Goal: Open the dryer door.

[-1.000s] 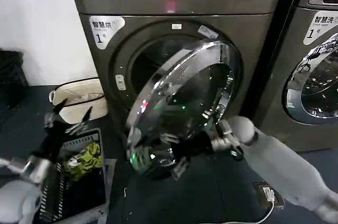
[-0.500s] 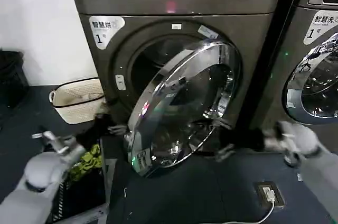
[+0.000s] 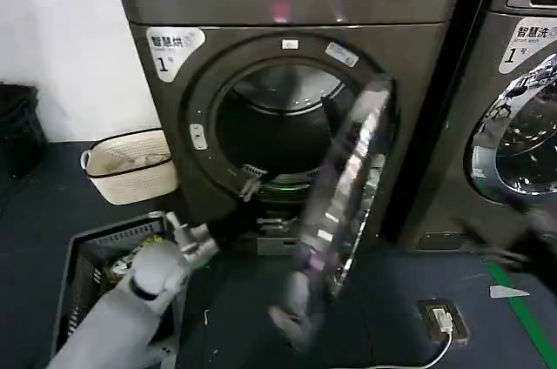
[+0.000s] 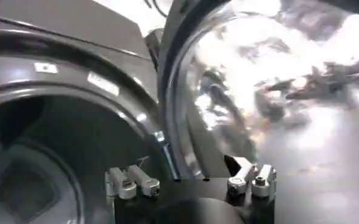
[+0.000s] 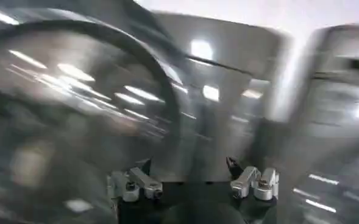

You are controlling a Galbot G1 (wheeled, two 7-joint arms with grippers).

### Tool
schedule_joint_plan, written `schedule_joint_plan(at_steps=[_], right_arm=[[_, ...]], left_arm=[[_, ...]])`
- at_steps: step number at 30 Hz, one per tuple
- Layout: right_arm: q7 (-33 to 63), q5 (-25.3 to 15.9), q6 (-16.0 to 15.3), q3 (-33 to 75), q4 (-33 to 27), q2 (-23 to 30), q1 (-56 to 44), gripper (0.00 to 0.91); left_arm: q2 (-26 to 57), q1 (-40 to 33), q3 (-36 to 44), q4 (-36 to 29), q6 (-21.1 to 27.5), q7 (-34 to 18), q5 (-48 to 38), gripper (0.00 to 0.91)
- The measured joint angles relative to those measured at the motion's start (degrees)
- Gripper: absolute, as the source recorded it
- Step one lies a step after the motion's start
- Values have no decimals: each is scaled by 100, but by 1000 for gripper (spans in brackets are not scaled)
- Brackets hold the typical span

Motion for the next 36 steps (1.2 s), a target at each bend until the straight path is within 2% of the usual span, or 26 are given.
schedule_joint_plan(at_steps=[2,5,7,11,14,19,24,27,31,36], right_arm=[[621,-270,-408,444,89,353,-51,907],[1455,-632,-1198,1147,215,892,-36,907],[1876,-984,-1345,1604,182,1213,16,907],[2498,-1741,-1213,2349,-142,1669,173,907],[2843,-2106,-1005,2787,-520,1892,274,907],[3122,-2145,-776,3343,-1053,2088,340,907],[3259,-2196,-784,3609,-1270,2224,407,907],[3333,-2226,-751,3669,-1350,2252,444,907],[3388,-2398,-497,3740,-1547,2216,470,907],[3389,-2362,-474,3803,-1701,2216,468,907]], left_arm=[[-99,-142,218,46,0,-37,54,907],[-280,-373,561,197,-1,-94,126,907],[-414,-531,768,304,-1,-115,163,907],[-723,-888,1188,593,1,-213,260,907],[-1001,-1177,1485,866,3,-279,396,907],[-1494,-1701,2026,1423,-107,-304,932,907],[-1950,-2148,2439,1948,-101,-373,1300,907],[-2240,-2391,2666,2253,-90,-395,1345,907],[-2623,-2684,2858,2720,-124,-447,1399,907],[-3003,-2953,2951,3220,-123,-470,1389,907]])
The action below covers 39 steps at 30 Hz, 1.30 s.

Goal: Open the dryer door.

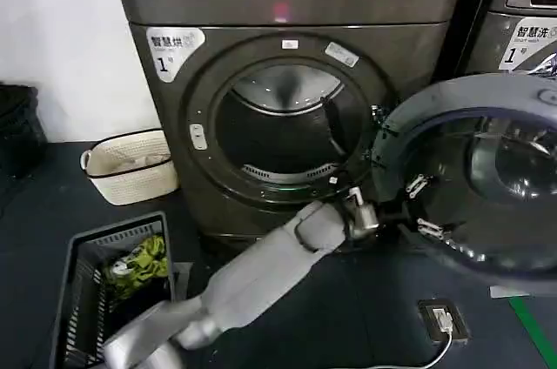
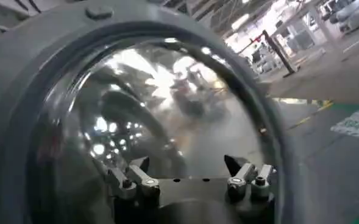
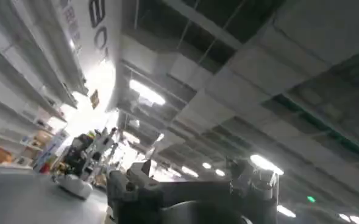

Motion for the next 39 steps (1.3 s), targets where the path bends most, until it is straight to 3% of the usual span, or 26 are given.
schedule_joint_plan(at_steps=[14,20,26,33,39], right_arm=[[-12,40,99,39,-312,-196,-12,907],[-12,188,116,-107,-389,-289,12,907],[31,223,171,-211,-426,-361,20,907],[40,350,153,-417,-438,-432,29,907],[47,348,156,-639,-538,-520,64,907]], left_arm=[[-78,-117,3,406,33,-2,13,907],[-77,45,-33,64,210,9,48,907],[-9,341,-120,-716,492,22,108,907],[1736,893,-154,-2125,239,174,514,907],[3263,1241,-305,-3064,-676,505,1211,907]])
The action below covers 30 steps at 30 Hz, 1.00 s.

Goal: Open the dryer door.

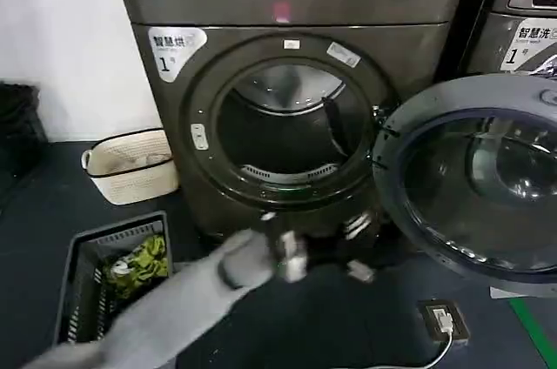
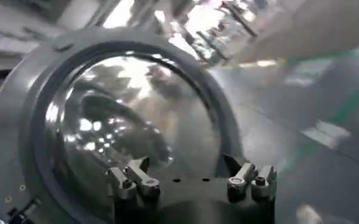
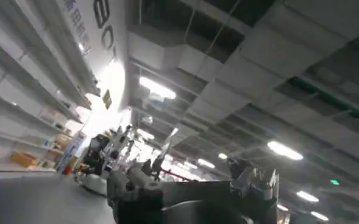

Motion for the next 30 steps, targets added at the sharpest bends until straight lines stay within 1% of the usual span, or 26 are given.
schedule_joint_plan(at_steps=[5,7,9,10,11,13,15,19,23,26,27,30], right_arm=[[-2,-18,-12,-205,-30,-70,84,907],[-3,-30,-9,-301,-13,-66,112,907],[-10,-5,-7,-411,-6,-60,133,907],[-14,57,-10,-468,-4,-67,141,907],[-18,97,-22,-507,-1,-73,144,907],[-23,268,-90,-594,21,-108,144,907],[-27,450,-159,-658,20,-131,139,907],[-85,788,-163,-735,11,-142,127,907],[-161,1099,-154,-764,-4,-161,120,907],[-162,1220,-147,-797,-48,-163,130,907],[-162,1227,-142,-812,-66,-161,137,907],[-207,1216,7,-852,-111,-138,161,907]], left_arm=[[1365,226,-290,-430,-1339,526,271,907],[1887,334,-446,-550,-1920,732,619,907],[2342,509,-725,-621,-2495,956,1144,907],[2573,619,-916,-653,-2679,1066,1384,907],[2774,721,-1114,-684,-2764,1189,1593,907],[3186,927,-1529,-745,-2771,1413,1825,907],[3605,1154,-1966,-836,-2772,1607,1950,907],[4423,1501,-2696,-861,-2772,2024,2068,907],[4986,1529,-2975,-815,-2770,2599,2112,907],[5203,1527,-3050,-766,-2770,3016,2144,907],[5246,1529,-3062,-756,-2769,3080,2130,907],[5350,1560,-3089,-809,-2769,3193,2061,907]])
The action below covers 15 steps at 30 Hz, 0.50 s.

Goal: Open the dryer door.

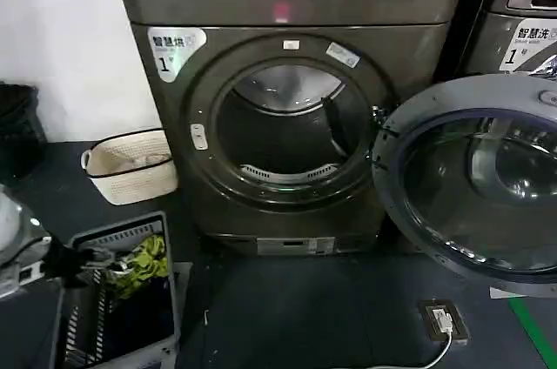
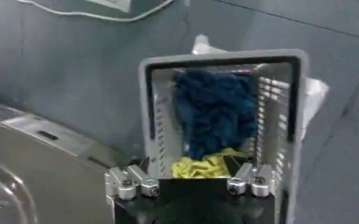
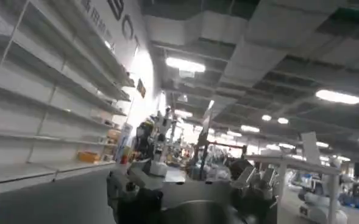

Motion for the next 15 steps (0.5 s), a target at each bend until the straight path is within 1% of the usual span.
schedule_joint_plan(at_steps=[11,15], right_arm=[[0,-8,5,-79,-23,61,41,907],[1,-15,44,-80,-61,62,41,907]], left_arm=[[48,-22,-54,-82,2,108,112,907],[72,16,-54,-84,4,115,34,907]])
